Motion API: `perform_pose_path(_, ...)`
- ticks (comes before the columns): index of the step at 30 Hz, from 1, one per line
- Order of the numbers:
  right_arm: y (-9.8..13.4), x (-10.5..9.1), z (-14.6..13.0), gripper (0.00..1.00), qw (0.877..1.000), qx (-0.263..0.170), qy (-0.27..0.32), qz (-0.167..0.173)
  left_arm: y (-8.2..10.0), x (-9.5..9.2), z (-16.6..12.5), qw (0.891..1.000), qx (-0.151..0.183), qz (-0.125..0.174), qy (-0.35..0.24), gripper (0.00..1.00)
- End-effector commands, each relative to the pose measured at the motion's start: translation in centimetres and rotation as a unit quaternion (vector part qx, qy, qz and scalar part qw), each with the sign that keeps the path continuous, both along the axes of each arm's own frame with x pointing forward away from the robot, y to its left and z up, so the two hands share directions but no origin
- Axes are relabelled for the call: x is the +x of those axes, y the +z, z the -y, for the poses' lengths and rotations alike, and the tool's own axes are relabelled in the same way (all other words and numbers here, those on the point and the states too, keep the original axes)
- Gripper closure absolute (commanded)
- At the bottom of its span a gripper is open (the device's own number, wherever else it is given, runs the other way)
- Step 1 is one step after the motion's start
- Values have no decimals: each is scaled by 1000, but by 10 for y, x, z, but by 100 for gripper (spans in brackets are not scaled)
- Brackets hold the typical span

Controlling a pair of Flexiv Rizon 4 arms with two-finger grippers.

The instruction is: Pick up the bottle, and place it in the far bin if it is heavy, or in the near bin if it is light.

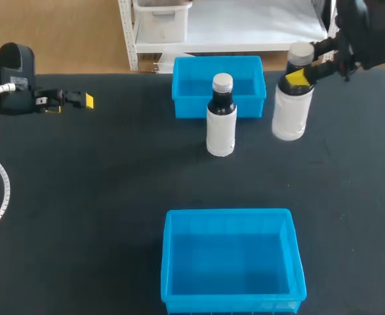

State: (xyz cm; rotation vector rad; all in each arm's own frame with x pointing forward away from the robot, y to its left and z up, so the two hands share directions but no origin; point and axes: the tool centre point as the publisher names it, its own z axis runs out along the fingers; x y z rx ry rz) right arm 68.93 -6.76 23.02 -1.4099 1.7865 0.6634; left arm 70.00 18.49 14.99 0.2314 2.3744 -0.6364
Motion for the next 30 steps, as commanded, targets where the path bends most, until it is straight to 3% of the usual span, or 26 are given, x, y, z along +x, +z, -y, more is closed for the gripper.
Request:
perform_pose_path(1, 1, 28, 8, 100, 1000, 4, 18, -5, 0, 0, 0, 1000, 0, 0, 0, 0)
perform_pose_path(15, 3, 103, 16, 100, 998, 4, 56, 4, 0, 0, 0, 1000, 0, 0, 0, 0)
perform_pose_path(30, 9, 169, -30, 100, 995, 6, 95, 16, 0, 0, 0, 1000, 0, 0, 0, 0)
